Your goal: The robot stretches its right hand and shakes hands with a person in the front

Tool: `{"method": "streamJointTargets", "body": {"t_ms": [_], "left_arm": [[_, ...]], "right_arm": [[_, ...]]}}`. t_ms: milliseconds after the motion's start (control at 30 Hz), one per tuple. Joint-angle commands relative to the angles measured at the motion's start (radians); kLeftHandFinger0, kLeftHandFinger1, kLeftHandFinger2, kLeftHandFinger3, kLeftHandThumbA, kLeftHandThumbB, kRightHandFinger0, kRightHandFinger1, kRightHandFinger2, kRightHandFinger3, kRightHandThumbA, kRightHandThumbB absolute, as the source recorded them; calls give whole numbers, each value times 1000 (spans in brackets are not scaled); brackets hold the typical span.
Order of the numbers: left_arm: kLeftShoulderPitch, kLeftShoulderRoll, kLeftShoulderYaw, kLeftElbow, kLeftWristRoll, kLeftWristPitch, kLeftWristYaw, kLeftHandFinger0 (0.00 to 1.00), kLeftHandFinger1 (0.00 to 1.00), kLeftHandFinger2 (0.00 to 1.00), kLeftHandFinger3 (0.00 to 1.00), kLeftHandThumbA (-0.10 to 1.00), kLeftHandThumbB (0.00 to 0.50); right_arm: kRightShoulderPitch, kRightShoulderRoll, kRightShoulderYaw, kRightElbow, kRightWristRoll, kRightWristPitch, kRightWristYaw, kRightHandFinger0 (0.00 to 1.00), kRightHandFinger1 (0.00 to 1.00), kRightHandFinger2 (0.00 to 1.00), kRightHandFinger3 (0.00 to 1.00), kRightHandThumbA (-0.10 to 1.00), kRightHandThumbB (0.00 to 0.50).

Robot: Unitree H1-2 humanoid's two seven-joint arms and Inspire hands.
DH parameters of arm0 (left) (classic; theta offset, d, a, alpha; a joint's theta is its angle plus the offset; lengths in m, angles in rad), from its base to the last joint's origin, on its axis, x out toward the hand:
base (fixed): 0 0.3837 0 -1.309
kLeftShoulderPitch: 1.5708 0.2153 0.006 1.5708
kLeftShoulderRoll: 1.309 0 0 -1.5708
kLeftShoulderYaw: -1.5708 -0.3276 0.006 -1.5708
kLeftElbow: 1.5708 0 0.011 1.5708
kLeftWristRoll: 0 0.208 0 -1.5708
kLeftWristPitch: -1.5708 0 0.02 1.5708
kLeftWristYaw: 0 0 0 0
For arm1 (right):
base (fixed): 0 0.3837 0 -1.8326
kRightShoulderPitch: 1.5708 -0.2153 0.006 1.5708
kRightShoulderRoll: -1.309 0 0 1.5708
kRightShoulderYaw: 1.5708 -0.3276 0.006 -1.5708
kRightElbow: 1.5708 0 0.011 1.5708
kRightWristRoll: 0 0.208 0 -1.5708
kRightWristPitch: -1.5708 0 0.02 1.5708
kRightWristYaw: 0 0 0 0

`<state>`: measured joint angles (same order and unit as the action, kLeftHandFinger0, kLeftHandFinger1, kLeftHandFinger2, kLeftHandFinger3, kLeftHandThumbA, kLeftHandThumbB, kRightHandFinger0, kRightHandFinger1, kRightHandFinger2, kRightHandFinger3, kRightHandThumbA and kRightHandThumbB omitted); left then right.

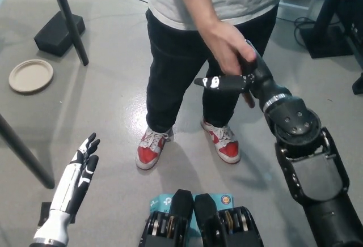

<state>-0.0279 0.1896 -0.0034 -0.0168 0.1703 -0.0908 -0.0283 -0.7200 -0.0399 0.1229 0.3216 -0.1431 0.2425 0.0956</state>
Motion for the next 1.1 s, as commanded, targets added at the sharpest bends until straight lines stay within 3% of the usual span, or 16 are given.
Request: {"method": "streamJointTargets", "body": {"t_ms": [0, 67, 133, 167, 267, 367, 533, 867, 933, 967, 1000, 1067], "left_arm": [[-19, 5, -4, -33, 8, -10, -1, 1000, 1000, 1000, 1000, 1000, 108], [-21, 5, -3, -38, 7, -1, -2, 1000, 1000, 1000, 1000, 1000, 111], [-24, 6, -1, -34, 3, -12, -1, 1000, 1000, 1000, 1000, 1000, 106], [-26, 7, -2, -33, 7, -11, -1, 1000, 1000, 1000, 1000, 1000, 107], [-29, 10, -5, -35, 15, -7, -3, 1000, 1000, 1000, 1000, 1000, 110], [-31, 12, -5, -35, 9, -7, -8, 1000, 1000, 1000, 1000, 1000, 97], [-32, 12, -2, -29, 9, -15, -5, 1000, 1000, 1000, 1000, 1000, 95], [-28, 8, -2, -29, 2, -8, -8, 1000, 1000, 1000, 1000, 1000, 108], [-36, 10, 0, -26, 0, -10, -7, 1000, 1000, 1000, 1000, 1000, 115], [-36, 12, 1, -25, 4, -13, -6, 1000, 1000, 1000, 1000, 1000, 112], [-36, 14, 1, -24, 4, -17, -6, 1000, 1000, 1000, 1000, 1000, 109], [-35, 14, 1, -27, 3, -16, -7, 1000, 1000, 1000, 1000, 1000, 110]], "right_arm": [[-101, 30, -16, 58, 22, -37, -14, 1000, 1000, 1000, 1000, 860, 369], [-111, 35, -10, 61, 8, -34, -22, 1000, 1000, 1000, 1000, 790, 355], [-121, 53, -9, 57, -15, -17, -57, 1000, 1000, 1000, 1000, 546, 303], [-125, 65, -16, 55, -19, -16, -81, 1000, 1000, 1000, 1000, 355, 279], [-120, 72, -17, 65, -42, -39, -122, 1000, 1000, 1000, 1000, 48, 213], [-108, 72, -15, 57, -61, -49, -142, 1000, 1000, 1000, 1000, -2, 174], [-98, 68, -11, 36, -85, -58, -162, 1000, 1000, 1000, 1000, -59, 155], [-30, 61, 2, -205, -94, 2, -118, 1000, 1000, 1000, 1000, 18, 169], [-15, 66, 12, -359, -93, 41, -96, 1000, 1000, 1000, 1000, 80, 183], [-10, 65, 20, -429, -95, 56, -82, 1000, 1000, 1000, 1000, 345, 187], [-3, 64, 35, -570, -94, 80, -57, 1000, 1000, 1000, 1000, 184, 182], [-10, 72, 43, -721, -82, 142, -32, 1000, 1000, 1000, 1000, 128, 190]]}}
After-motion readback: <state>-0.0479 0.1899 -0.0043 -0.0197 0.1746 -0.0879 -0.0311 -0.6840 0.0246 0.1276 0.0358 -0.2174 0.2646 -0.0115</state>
